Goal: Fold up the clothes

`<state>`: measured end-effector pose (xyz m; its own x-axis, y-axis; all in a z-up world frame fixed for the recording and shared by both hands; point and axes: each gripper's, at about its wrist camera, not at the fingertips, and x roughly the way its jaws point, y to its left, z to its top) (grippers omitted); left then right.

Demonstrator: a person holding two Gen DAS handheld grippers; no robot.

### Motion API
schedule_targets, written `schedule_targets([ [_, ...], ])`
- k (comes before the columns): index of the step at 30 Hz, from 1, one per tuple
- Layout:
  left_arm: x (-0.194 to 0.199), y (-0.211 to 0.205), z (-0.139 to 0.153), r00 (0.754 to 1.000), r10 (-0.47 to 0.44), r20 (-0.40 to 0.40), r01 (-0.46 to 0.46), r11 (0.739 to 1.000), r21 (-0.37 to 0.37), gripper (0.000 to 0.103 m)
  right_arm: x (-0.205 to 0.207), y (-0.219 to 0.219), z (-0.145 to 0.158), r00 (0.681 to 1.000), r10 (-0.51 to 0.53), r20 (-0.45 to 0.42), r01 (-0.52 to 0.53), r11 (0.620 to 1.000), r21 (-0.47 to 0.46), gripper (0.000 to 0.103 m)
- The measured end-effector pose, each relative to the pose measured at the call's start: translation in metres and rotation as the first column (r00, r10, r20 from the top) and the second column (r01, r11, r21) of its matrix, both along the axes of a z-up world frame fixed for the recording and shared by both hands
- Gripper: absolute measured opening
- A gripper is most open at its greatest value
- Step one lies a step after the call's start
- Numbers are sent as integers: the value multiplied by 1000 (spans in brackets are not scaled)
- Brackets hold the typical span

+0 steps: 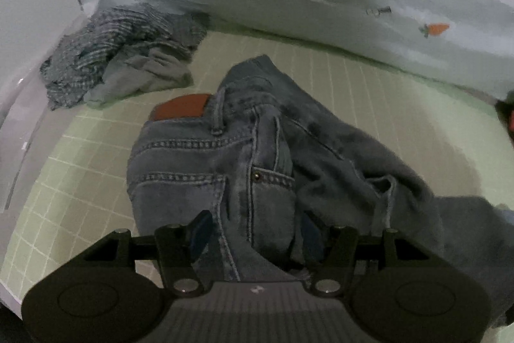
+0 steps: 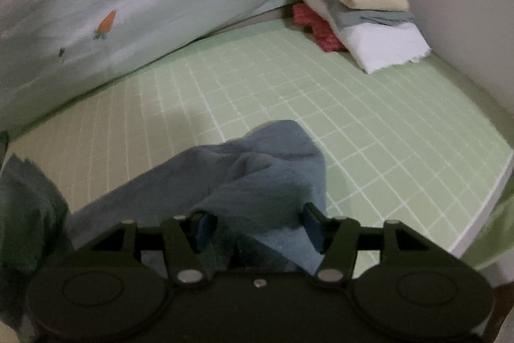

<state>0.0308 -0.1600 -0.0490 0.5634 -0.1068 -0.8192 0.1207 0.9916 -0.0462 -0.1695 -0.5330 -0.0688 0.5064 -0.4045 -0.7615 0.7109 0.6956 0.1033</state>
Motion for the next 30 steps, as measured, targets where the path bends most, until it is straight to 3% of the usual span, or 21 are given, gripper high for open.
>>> schedule_targets([
  [4, 8, -3, -13, 999, -32, -29, 33, 999, 16, 61, -8, -2, 10, 996, -62, 57, 60, 998, 33, 68],
  [6, 12, -3, -19, 998, -41, -42, 42, 999, 27, 56, -11, -4, 12, 993, -90, 74, 86, 995, 60, 68],
  [8, 16, 1, -22, 998, -32, -58, 34, 999, 18, 28, -14, -5, 14, 989, -119, 90, 111, 990, 87, 68],
  [10, 20, 8, -23, 997, -27, -73, 27, 1000, -1, 21, -16, -6, 17, 983, -148, 106, 136, 984, 115, 68],
  [18, 16, 19, -20, 997, -43, -61, 46, 998, 45, 17, -18, -13, 20, 954, -232, 188, 188, 955, 228, 80],
  [25, 23, 25, -29, 994, 16, -110, -17, 1000, -12, 19, 24, -24, -28, 976, -214, -34, 216, 964, 157, 83],
  [28, 25, 30, -33, 991, 39, -127, -45, 998, -42, 19, 34, -34, -49, 958, -231, -172, 253, 961, 115, 83],
  [30, 28, 33, -37, 988, 56, -146, -66, 996, -66, 18, 40, -41, -62, 946, -228, -230, 265, 953, 147, 82],
])
